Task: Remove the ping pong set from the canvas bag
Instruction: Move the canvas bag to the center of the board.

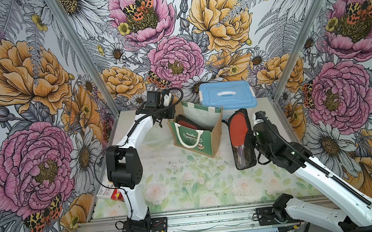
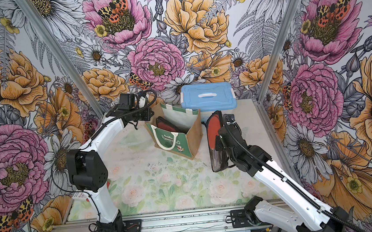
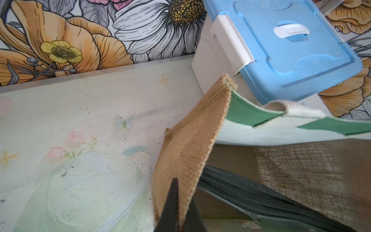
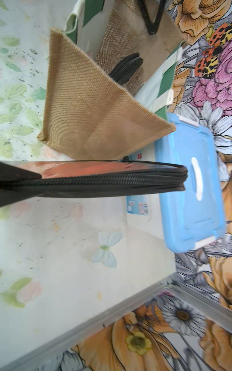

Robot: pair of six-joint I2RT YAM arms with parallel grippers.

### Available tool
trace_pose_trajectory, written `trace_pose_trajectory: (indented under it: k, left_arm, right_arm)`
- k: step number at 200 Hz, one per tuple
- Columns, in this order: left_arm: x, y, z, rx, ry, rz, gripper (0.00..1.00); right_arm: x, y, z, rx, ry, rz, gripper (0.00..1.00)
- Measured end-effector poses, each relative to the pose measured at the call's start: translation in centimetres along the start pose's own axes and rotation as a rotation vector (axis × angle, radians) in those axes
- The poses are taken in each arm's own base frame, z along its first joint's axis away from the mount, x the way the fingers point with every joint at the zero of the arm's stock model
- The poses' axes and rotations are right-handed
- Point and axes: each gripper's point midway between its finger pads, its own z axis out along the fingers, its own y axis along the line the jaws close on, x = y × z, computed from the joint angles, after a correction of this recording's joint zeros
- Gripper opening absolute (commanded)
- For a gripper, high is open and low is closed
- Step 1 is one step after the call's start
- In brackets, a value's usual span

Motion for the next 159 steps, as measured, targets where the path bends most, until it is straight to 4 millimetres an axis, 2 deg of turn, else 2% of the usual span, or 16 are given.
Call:
trace_pose_trajectory:
  k: [41,66,93,115,129,159]
  left_arm:
    - [1.2,1.4,-2.3,-0.037,-0.023,-0.105,0.0]
    - [1.8,2.2,-3.2,-0.054,-0.032,-0.149,0.0]
    - [1.8,2.3,-3.2,-0.055,-0.037,-0.167,0.0]
    - [1.9,2.3,-3.1,-0.054,-0.038,-0.174,0.0]
    - [1.9,2.3,-3.0,-0.054,-0.041,-0.174,0.0]
    - [1.9,2.4,-3.0,-0.055,-0.046,-0.174,0.0]
  right_arm:
    - [4.2,-1.4,0.7,-0.021,0.092,0.093,0.0]
    - [6.0,-2.6,1.4,-0.027,0.133,0.151,0.0]
    - [7.2,-3.5,3.0,-0.073,0.172,0.238,0.0]
    - [8.0,-3.4,5.0,-0.131,0.213,0.296,0.0]
    - [7.9,-2.6,6.1,-0.192,0.228,0.321,0.0]
    - [8.2,-1.1,7.2,-0.295,0.263,0.339,0.0]
